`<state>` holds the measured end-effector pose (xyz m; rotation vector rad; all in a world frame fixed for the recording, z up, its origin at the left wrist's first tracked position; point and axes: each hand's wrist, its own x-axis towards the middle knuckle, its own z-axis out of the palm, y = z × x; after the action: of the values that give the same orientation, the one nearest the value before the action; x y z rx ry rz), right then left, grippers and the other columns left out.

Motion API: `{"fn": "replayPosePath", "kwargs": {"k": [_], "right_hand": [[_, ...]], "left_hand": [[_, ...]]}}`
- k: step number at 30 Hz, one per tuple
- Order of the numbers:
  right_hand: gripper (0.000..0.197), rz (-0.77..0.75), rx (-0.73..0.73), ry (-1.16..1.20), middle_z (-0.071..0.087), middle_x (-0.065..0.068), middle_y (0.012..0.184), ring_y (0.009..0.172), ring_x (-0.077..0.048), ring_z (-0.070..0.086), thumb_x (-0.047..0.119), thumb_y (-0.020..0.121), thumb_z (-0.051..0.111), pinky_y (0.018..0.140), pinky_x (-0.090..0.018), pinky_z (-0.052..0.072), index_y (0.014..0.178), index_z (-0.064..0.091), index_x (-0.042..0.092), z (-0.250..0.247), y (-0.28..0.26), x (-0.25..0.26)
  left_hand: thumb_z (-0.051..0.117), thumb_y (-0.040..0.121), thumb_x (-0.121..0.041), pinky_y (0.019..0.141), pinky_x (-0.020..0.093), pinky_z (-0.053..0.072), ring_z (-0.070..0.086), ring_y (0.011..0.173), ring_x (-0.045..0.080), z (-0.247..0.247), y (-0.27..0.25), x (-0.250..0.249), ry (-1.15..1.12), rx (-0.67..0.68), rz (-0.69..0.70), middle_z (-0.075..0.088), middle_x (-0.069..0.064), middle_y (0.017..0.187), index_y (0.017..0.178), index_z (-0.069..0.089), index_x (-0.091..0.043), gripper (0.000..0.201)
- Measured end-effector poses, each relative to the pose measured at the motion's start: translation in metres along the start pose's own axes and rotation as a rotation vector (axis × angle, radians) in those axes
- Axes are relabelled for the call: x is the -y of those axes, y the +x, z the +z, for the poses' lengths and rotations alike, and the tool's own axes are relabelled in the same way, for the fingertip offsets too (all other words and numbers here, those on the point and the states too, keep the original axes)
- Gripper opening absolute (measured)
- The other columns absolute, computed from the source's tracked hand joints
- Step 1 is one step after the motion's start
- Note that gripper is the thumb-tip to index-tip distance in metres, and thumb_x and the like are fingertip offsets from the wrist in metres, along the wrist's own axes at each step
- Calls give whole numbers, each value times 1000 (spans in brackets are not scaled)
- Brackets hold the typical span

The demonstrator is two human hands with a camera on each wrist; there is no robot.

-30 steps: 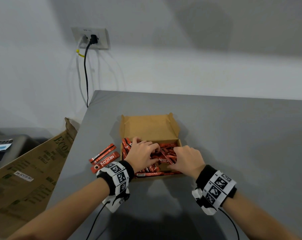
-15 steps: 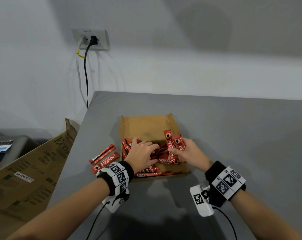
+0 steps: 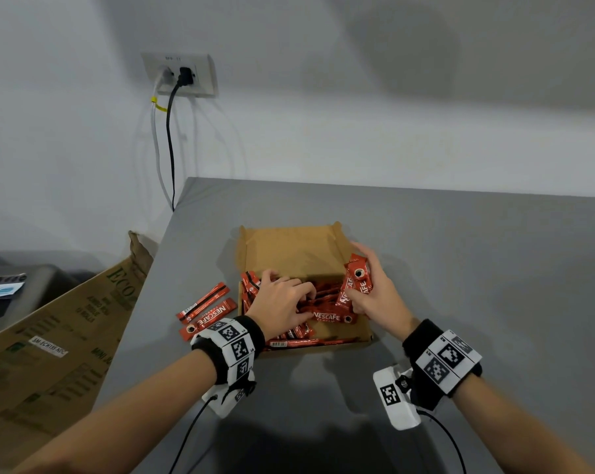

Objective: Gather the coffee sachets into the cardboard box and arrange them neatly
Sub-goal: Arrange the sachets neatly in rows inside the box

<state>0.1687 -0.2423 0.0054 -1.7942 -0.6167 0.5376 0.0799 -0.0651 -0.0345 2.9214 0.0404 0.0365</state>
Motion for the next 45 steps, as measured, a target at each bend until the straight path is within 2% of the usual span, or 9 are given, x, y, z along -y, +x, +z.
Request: {"fn": "replayPosePath", "kwargs": {"k": [2, 5, 7, 10, 14, 17, 25, 35, 45], "right_hand": [[59, -39, 19, -41, 57, -4, 70, 47, -10, 49, -10, 83, 51, 48, -23, 44, 124, 43, 33, 0, -2, -1], [22, -67, 21, -121, 57, 12, 55, 43, -2, 49, 0, 88, 56, 51, -18, 41, 90, 57, 22, 2, -1, -3], [16, -83, -6, -181, 64, 18, 62, 57, 2, 60, 8, 87, 62, 60, -12, 44, 80, 61, 22, 2, -2, -5], [18, -67, -46, -186, 71, 4, 84, 79, -5, 66, 14, 80, 72, 74, -20, 52, 73, 65, 29, 0, -5, -9], [20, -66, -90, -309, 70, 1, 79, 73, -3, 63, 15, 70, 81, 69, -16, 50, 67, 66, 27, -5, -11, -18], [13, -119, 6, -653, 66, 3, 75, 71, -14, 62, 26, 72, 78, 65, -31, 51, 70, 68, 19, -13, -15, -24], [18, -47, 144, -1096, 70, 3, 96, 93, -21, 63, 38, 85, 60, 73, -29, 45, 96, 65, 24, 4, -13, -13], [25, 13, 216, -1178, 66, 0, 104, 98, -23, 61, 38, 84, 64, 78, -32, 47, 104, 66, 23, 7, -4, -9], [32, -14, 198, -1152, 65, 5, 106, 101, -20, 60, 41, 79, 67, 77, -31, 46, 106, 61, 25, 3, -8, -8]], "left_hand": [[58, 84, -46, 103, 37, 17, 55, 105, 13, 0, 0, 0, 6, -4, 3, 63, -11, 103, 109, 55, -28, 32], [58, 84, -43, 102, 36, 17, 55, 105, 14, -1, 0, 0, 0, -6, -2, 62, -11, 102, 110, 55, -28, 31], [59, 83, -44, 102, 37, 18, 56, 104, 14, 0, 0, -1, 3, -8, 2, 63, -10, 101, 108, 56, -27, 30], [60, 82, -43, 101, 39, 19, 57, 101, 15, -1, 0, -1, -11, -12, 5, 64, -9, 99, 106, 57, -26, 30], [60, 83, -40, 102, 37, 18, 56, 102, 14, -1, -1, 0, -18, -12, 4, 63, -10, 100, 108, 57, -26, 28], [58, 84, -45, 103, 36, 17, 55, 103, 13, -1, -1, 0, -2, -8, 4, 63, -11, 102, 109, 56, -27, 31], [59, 84, -44, 104, 37, 17, 56, 103, 13, -3, -1, 0, -30, 6, 4, 63, -10, 101, 109, 57, -26, 31], [56, 80, -59, 108, 41, 18, 56, 102, 11, -3, -4, -1, -39, 7, 25, 63, -9, 102, 105, 61, -24, 43], [53, 86, -51, 109, 39, 17, 57, 104, 11, -5, -5, -4, -65, -55, 27, 63, -10, 104, 104, 62, -25, 32]]}}
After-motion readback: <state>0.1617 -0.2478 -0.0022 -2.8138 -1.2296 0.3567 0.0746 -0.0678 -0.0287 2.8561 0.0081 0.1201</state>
